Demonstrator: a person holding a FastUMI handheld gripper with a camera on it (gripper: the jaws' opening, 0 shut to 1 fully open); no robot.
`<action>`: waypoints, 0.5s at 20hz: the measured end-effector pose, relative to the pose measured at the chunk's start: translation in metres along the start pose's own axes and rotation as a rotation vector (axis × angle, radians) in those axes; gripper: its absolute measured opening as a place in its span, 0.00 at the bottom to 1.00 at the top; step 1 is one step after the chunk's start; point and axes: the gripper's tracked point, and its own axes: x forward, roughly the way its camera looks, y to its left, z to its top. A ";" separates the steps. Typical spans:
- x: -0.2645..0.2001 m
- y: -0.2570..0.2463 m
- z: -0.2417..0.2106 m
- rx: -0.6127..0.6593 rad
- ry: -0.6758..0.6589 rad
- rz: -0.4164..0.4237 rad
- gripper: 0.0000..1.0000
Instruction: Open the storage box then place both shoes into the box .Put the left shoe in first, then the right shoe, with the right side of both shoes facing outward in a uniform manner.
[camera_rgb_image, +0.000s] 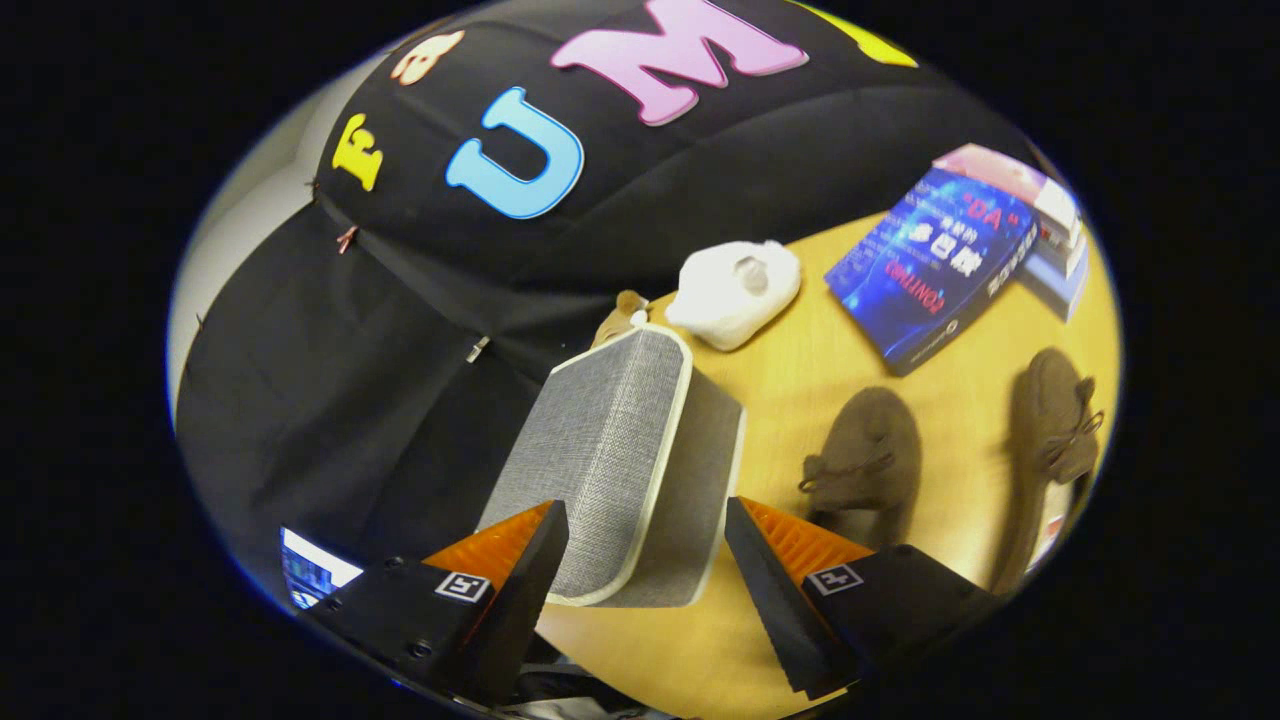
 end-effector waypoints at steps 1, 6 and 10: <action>0.006 -0.001 -0.003 0.061 0.019 0.029 0.98; 0.040 -0.004 0.004 0.275 0.027 0.092 0.98; 0.064 0.002 -0.012 0.317 0.086 0.116 0.98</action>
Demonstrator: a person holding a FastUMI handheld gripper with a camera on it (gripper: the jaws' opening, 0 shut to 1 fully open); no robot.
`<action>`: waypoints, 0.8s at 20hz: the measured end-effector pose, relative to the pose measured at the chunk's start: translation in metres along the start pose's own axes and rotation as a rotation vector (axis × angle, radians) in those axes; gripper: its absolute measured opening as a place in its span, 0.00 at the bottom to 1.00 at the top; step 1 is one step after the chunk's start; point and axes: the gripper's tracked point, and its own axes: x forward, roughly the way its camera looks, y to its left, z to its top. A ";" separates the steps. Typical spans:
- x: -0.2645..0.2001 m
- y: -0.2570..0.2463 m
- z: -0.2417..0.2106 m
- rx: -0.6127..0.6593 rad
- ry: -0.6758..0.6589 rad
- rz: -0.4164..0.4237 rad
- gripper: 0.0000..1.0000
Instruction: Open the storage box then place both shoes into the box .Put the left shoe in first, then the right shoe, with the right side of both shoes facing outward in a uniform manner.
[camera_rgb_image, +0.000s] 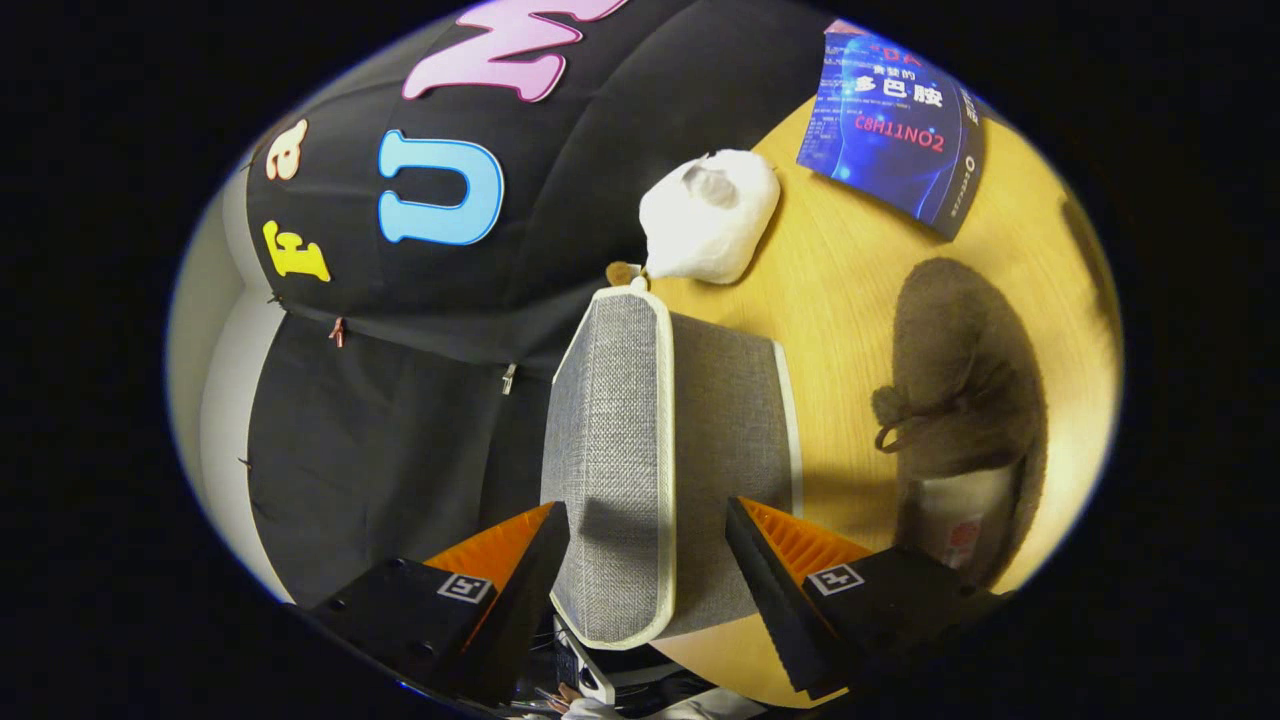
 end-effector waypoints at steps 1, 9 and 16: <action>0.007 0.002 -0.002 0.016 0.015 0.006 0.98; 0.014 0.018 -0.003 0.162 0.065 0.055 0.66; 0.005 0.037 0.016 0.254 0.026 0.102 0.18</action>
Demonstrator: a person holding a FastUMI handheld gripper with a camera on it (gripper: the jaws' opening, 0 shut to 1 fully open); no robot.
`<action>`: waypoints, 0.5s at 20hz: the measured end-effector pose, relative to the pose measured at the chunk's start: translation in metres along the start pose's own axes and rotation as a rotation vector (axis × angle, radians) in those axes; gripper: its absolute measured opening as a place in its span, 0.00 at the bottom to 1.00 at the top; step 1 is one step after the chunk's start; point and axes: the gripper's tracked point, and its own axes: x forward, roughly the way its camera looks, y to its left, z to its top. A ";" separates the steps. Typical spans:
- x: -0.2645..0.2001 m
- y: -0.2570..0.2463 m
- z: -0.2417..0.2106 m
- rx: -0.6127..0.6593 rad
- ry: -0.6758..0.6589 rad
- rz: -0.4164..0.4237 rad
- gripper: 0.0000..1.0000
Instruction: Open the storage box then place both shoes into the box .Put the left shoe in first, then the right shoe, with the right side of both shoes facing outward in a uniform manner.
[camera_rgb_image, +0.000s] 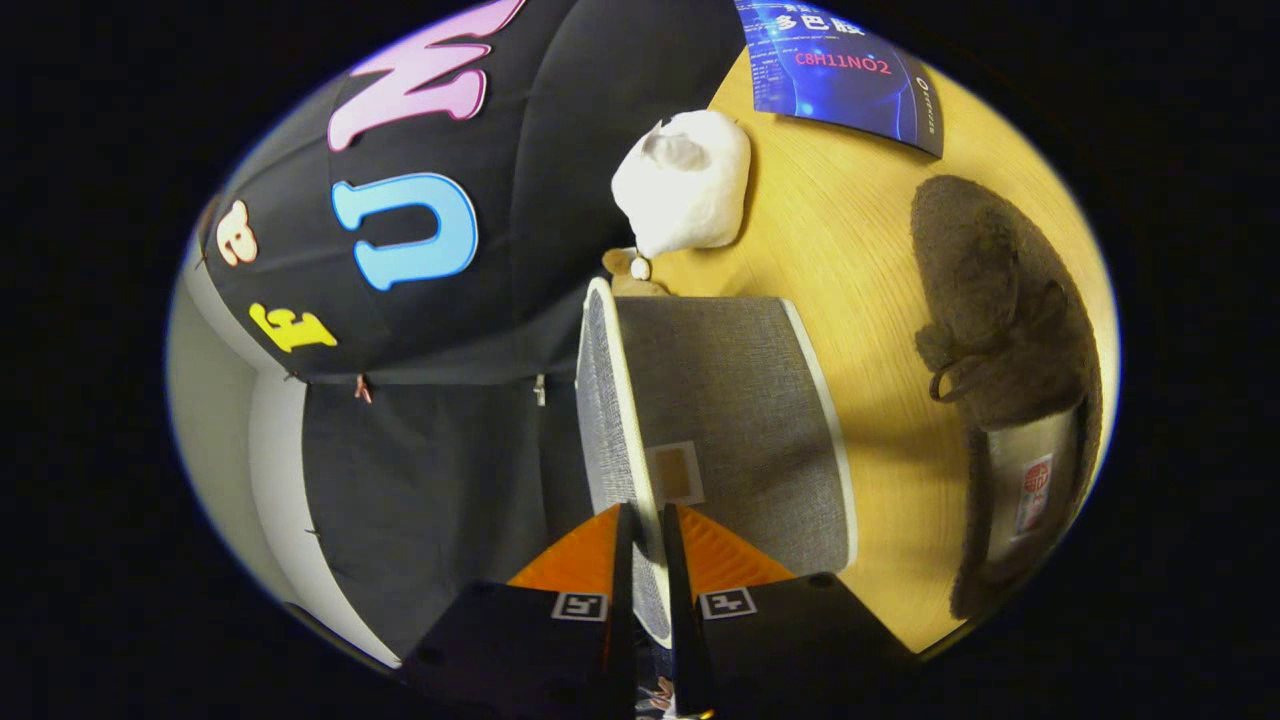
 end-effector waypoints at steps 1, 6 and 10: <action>0.000 0.005 0.000 0.019 0.006 0.021 0.17; 0.010 0.010 -0.012 0.013 0.037 0.033 0.17; 0.022 0.001 -0.007 0.015 0.017 -0.008 0.17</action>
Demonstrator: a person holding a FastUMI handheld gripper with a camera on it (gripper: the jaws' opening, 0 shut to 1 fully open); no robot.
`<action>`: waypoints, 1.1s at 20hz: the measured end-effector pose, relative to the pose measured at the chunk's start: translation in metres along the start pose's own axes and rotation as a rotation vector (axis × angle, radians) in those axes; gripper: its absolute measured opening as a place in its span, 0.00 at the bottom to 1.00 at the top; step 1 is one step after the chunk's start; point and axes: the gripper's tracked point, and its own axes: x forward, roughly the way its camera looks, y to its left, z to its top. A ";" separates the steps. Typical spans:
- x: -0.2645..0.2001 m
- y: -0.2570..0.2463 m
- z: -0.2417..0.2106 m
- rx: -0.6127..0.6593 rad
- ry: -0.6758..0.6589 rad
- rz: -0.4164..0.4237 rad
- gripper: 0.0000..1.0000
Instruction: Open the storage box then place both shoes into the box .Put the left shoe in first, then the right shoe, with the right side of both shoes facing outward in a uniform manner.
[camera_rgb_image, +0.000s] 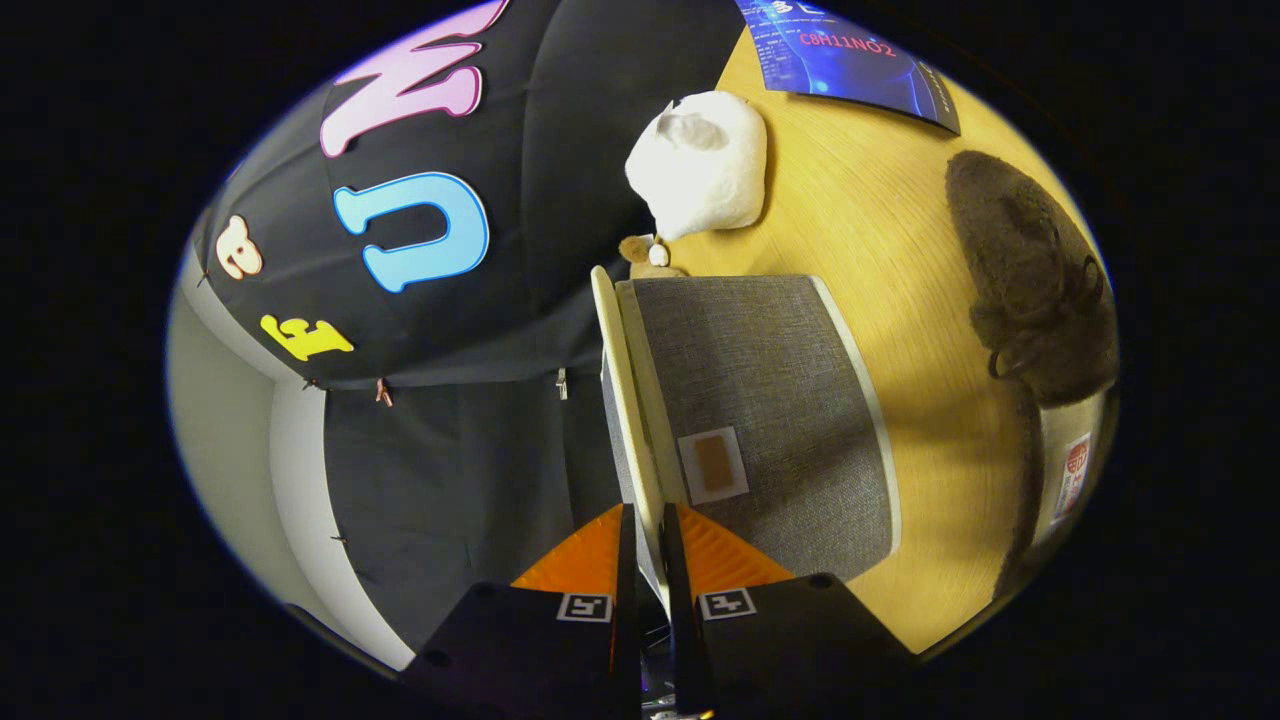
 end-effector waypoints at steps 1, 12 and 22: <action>-0.002 0.000 0.000 -0.004 -0.005 0.000 0.09; -0.005 0.104 -0.016 -0.193 0.010 0.012 0.05; 0.054 0.184 -0.047 -0.546 -0.017 -0.215 0.07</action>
